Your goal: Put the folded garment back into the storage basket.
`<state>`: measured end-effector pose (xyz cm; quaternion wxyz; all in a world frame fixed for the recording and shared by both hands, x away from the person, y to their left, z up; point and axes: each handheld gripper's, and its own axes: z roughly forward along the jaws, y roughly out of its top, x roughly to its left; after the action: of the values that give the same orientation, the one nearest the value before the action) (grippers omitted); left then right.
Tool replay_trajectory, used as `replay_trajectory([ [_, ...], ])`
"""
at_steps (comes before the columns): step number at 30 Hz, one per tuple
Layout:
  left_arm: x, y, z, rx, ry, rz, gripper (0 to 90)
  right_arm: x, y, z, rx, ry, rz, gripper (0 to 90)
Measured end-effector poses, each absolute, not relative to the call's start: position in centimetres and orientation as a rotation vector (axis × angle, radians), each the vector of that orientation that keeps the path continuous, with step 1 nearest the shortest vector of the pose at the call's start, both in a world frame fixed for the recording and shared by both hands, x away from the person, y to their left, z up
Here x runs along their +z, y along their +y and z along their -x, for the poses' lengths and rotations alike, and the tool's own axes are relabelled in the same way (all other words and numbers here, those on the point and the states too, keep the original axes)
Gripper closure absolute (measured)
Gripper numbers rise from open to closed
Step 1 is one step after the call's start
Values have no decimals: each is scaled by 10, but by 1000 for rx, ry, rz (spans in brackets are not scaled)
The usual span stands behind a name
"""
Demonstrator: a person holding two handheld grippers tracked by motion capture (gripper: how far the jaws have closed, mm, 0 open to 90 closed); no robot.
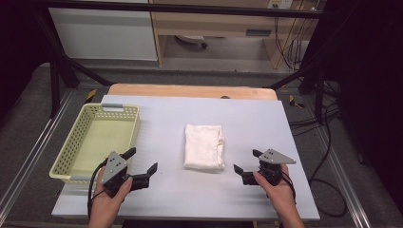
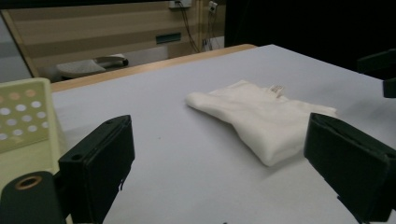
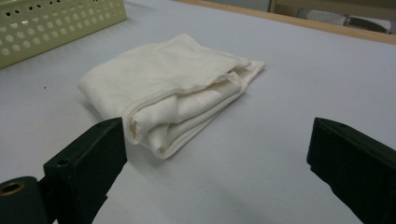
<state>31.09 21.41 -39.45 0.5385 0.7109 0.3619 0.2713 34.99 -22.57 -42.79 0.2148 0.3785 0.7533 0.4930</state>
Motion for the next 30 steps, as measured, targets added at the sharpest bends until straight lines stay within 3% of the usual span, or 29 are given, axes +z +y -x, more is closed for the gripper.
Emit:
replay_trajectory([
  [14,-400,183,-319,570,815,-1771,82,-426,-223,-348,1367,2107,-1002,49],
  [30,-426,134,-357,439,792,-1974,104,-428,-225,-349,1345,2097,-1033,44],
])
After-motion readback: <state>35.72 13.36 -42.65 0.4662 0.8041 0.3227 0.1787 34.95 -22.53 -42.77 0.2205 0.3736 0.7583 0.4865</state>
